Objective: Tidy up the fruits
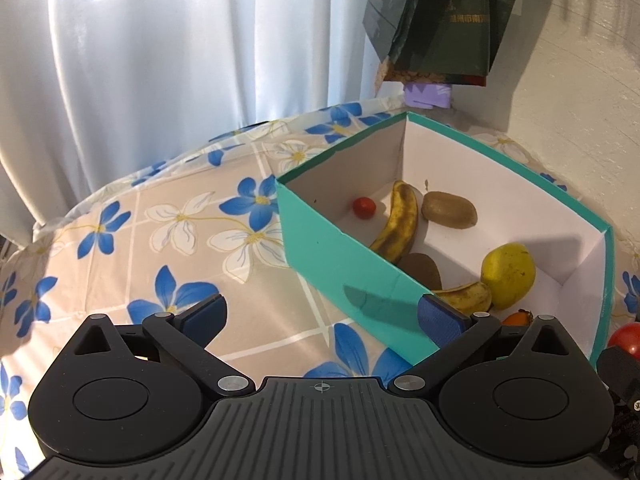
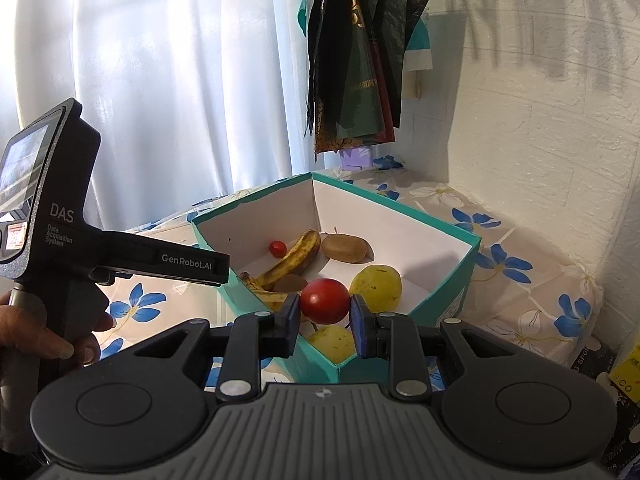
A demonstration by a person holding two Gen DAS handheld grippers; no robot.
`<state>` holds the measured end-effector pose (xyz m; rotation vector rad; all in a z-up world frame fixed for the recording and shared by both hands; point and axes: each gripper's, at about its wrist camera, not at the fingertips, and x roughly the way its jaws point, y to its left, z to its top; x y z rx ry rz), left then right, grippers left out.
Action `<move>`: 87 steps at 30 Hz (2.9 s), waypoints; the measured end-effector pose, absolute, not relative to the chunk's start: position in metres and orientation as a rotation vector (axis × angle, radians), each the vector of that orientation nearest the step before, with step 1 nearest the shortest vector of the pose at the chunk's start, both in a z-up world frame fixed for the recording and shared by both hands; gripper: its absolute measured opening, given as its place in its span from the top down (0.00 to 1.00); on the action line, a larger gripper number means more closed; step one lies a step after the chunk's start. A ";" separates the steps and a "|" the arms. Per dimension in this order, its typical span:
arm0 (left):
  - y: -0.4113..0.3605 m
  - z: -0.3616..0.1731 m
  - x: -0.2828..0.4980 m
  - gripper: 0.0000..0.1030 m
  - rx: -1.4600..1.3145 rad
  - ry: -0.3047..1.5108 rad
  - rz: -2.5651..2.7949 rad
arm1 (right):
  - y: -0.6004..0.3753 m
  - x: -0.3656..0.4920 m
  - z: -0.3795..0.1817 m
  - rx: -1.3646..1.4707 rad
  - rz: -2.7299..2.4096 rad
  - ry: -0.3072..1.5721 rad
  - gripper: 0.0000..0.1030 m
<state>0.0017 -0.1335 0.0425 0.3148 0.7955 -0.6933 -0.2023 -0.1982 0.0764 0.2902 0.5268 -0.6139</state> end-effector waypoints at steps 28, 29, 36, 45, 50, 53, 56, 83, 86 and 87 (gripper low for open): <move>-0.126 0.037 0.004 0.00 0.324 0.824 -0.657 | -0.224 -0.160 0.058 0.269 -0.615 0.612 0.75; -0.126 0.037 0.003 0.00 0.326 0.823 -0.657 | -0.225 -0.159 0.057 0.269 -0.615 0.613 0.75; -0.127 0.036 0.003 0.00 0.335 0.823 -0.651 | -0.233 -0.150 0.050 0.270 -0.613 0.630 0.75; -0.124 0.034 0.003 0.00 0.345 0.830 -0.637 | -0.244 -0.143 0.046 0.267 -0.613 0.635 0.75; -0.123 0.032 0.003 0.00 0.350 0.837 -0.625 | -0.252 -0.142 0.043 0.277 -0.617 0.637 0.75; -0.124 0.032 0.002 0.00 0.357 0.837 -0.625 | -0.254 -0.142 0.040 0.279 -0.617 0.642 0.75; -0.126 0.032 0.000 0.00 0.369 0.832 -0.622 | -0.255 -0.142 0.038 0.283 -0.615 0.647 0.75; -0.141 0.023 -0.009 0.00 0.472 0.841 -0.592 | -0.251 -0.150 0.044 0.276 -0.624 0.645 0.00; -0.142 0.020 -0.008 0.00 0.484 0.862 -0.589 | -0.249 -0.149 0.044 0.264 -0.627 0.655 0.00; -0.142 0.019 -0.008 0.00 0.491 0.865 -0.591 | -0.248 -0.149 0.044 0.261 -0.631 0.658 0.00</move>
